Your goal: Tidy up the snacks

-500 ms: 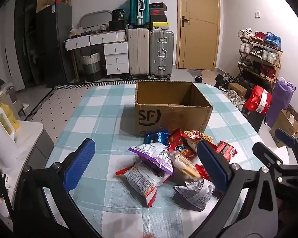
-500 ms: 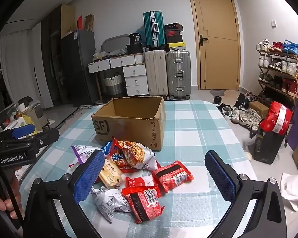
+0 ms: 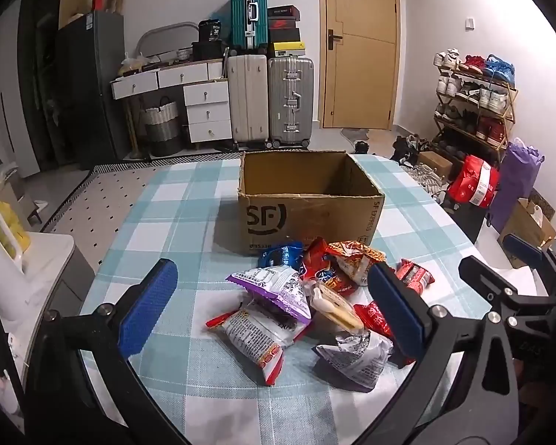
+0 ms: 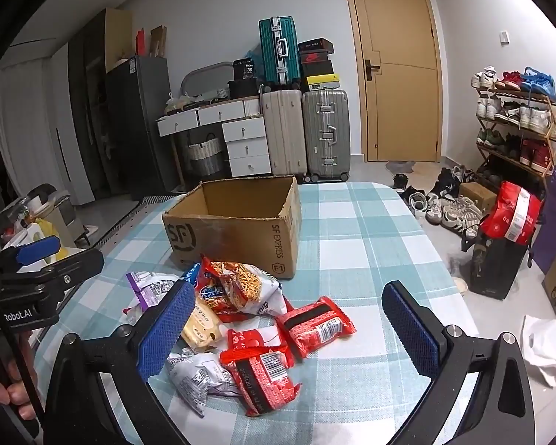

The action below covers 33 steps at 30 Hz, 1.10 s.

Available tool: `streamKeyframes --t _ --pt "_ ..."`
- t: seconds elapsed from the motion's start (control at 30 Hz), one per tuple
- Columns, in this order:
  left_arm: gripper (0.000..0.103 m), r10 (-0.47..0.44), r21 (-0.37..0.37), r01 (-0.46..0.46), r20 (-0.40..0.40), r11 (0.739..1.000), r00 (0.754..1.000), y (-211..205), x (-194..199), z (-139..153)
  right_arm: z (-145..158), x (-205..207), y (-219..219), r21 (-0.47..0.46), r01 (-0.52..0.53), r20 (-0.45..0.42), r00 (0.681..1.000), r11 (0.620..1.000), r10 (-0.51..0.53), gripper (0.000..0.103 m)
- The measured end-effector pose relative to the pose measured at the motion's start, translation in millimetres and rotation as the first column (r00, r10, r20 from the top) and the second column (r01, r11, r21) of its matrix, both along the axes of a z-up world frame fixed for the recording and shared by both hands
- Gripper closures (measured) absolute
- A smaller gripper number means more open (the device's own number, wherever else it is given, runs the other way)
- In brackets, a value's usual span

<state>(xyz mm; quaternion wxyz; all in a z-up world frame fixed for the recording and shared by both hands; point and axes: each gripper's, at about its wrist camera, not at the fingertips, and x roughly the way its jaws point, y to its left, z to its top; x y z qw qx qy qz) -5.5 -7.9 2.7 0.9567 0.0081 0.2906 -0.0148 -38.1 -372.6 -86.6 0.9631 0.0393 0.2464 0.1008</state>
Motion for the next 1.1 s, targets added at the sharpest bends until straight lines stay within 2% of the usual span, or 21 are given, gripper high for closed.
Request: streamKeyframes --t 0.43,0.57,1.1 --pt "0.001 0.029 -0.001 -0.029 -0.005 1.0 1.0 4.0 0.4 -4.5 4.3 -4.8 5.2 -0.004 -0.018 0.025 1.0 1.0 0.018 0.0" --pt "0.001 0.044 0.025 -0.043 -0.011 0.999 0.999 3.3 1.5 -5.6 4.8 -5.7 5.7 0.001 -0.023 0.026 0.999 1.0 0.023 0.0" --pt "0.001 0.037 0.014 -0.037 -0.019 0.999 0.999 5.3 2.6 -5.1 5.1 -6.7 4.9 0.005 -0.031 0.033 0.999 1.0 0.031 0.0"
